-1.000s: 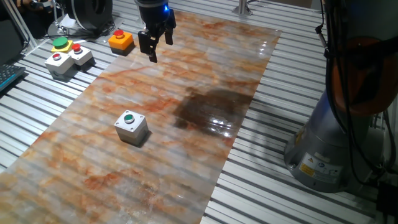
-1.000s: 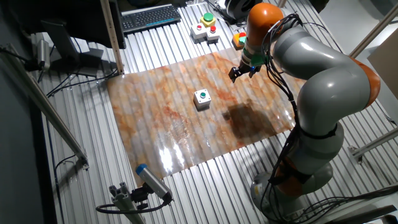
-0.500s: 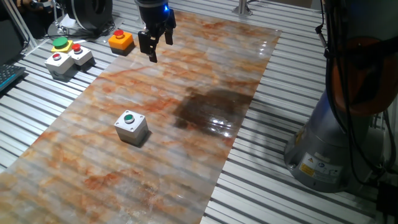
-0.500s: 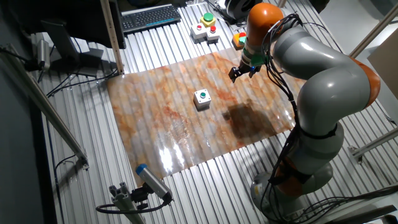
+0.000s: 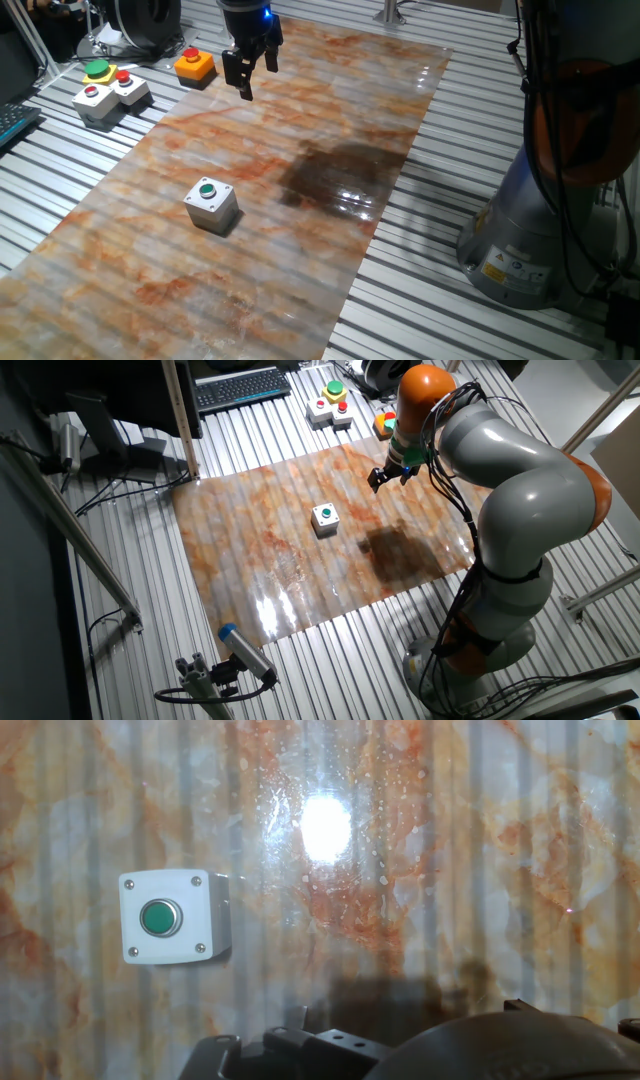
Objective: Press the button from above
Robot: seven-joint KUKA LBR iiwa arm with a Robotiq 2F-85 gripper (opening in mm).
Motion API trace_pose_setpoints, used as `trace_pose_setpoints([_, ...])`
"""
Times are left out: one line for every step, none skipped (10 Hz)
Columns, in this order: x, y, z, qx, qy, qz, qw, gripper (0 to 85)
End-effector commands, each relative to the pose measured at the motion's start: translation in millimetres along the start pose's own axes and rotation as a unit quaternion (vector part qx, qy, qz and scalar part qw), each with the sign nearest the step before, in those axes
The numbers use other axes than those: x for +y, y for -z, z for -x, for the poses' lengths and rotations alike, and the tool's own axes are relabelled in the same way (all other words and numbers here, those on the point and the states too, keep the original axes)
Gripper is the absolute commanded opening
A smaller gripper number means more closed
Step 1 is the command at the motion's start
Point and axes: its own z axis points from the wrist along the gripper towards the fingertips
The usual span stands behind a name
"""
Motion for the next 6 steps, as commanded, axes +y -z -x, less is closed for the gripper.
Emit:
trace_pose_setpoints([0.0,0.1,0.1,-0.027,-0.102,-0.001,0.9944,0.0])
trace_pose_setpoints([-0.3,1.0,0.1,-0.026,-0.101,-0.001,0.9945,0.0])
trace_pose_setpoints([-0.3,1.7,0.4,-0.026,-0.101,-0.001,0.9945,0.0])
trace_pose_setpoints([-0.5,2.1,0.5,-0.025,-0.1,-0.001,0.9946,0.0])
trace_pose_setpoints([-0.4,2.3,0.4,-0.025,-0.1,-0.001,0.9946,0.0])
trace_pose_setpoints([-0.4,2.3,0.4,-0.025,-0.1,-0.001,0.9946,0.0])
